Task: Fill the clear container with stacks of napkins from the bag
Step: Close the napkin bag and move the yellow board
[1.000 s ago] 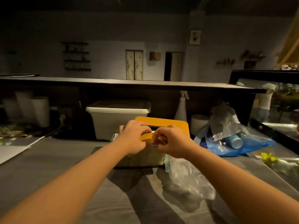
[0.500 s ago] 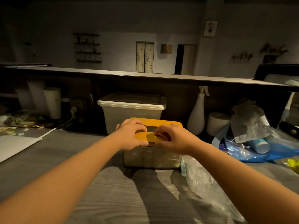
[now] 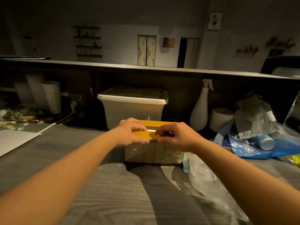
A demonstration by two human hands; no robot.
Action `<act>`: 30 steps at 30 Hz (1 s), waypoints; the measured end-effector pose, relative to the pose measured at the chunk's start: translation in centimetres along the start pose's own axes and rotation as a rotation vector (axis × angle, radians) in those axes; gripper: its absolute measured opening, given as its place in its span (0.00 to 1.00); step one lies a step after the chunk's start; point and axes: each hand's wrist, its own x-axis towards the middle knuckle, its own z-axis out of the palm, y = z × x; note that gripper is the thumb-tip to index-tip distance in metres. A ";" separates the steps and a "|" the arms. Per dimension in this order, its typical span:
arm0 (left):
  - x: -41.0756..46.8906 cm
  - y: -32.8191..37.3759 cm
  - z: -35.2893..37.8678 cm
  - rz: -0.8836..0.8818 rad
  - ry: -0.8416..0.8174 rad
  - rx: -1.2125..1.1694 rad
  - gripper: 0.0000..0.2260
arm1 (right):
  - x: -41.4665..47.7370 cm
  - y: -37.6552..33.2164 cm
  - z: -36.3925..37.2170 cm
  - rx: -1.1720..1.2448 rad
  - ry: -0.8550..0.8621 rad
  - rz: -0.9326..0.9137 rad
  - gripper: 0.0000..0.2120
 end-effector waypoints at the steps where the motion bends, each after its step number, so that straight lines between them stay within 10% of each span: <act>1: 0.0 -0.1 0.0 0.000 0.000 -0.016 0.20 | 0.0 0.0 0.0 0.004 -0.001 0.000 0.16; 21: 0.6 -0.1 0.3 -0.035 0.112 -0.118 0.06 | 0.3 0.6 -0.5 0.299 0.110 0.110 0.11; 25: 1.9 1.3 0.8 -0.018 0.194 0.123 0.16 | 1.6 1.0 -1.6 0.220 0.207 0.229 0.15; 30: 2.6 2.3 2.1 0.016 0.046 0.362 0.28 | 2.6 1.8 0.0 -0.042 -0.086 0.264 0.31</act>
